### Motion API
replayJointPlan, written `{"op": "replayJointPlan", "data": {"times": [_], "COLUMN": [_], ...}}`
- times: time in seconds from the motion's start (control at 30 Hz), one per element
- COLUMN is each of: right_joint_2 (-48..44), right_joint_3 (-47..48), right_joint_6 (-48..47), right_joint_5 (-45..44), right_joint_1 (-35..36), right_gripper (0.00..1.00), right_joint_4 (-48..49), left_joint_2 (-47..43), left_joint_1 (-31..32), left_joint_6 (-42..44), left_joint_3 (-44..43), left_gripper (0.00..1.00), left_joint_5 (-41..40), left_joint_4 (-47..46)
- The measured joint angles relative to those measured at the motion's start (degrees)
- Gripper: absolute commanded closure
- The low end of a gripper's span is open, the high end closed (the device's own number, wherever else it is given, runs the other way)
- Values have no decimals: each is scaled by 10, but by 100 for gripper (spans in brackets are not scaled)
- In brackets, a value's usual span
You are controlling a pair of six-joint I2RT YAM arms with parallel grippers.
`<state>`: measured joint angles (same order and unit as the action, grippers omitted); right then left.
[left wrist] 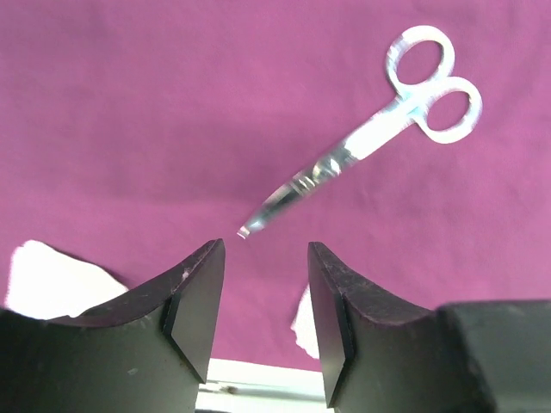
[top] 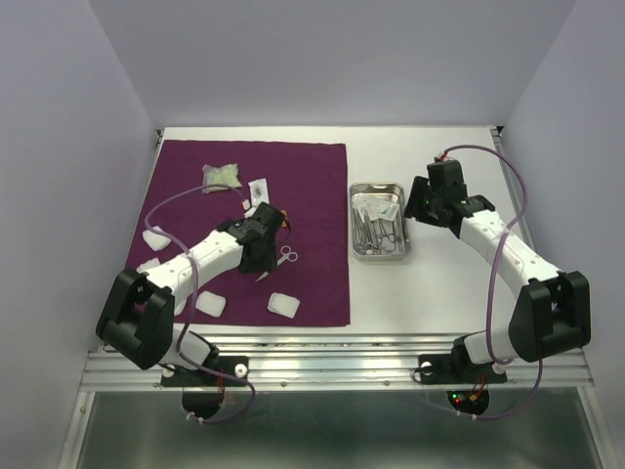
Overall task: Prepare the surgical pack
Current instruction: Adjust the medical item in the surgical kit.
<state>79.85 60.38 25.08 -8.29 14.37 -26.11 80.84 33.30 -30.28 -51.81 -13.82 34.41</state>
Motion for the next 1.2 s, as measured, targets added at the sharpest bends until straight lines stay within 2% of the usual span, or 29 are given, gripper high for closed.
{"op": "replayJointPlan", "data": {"times": [0.23, 0.5, 1.2], "right_joint_2": [6, 7, 7], "right_joint_3": [1, 3, 3], "right_joint_6": [0, 0, 1], "right_joint_5": [0, 0, -1], "right_joint_1": [10, 16, 18], "right_gripper": [43, 43, 43], "right_joint_4": [0, 0, 0], "left_joint_2": [-23, -24, 85], "left_joint_1": [0, 1, -21], "left_joint_6": [-68, -151, -135], "left_joint_3": [35, 54, 13], "left_gripper": [45, 44, 49], "left_joint_5": [70, 72, 22], "left_joint_4": [-14, -14, -36]}}
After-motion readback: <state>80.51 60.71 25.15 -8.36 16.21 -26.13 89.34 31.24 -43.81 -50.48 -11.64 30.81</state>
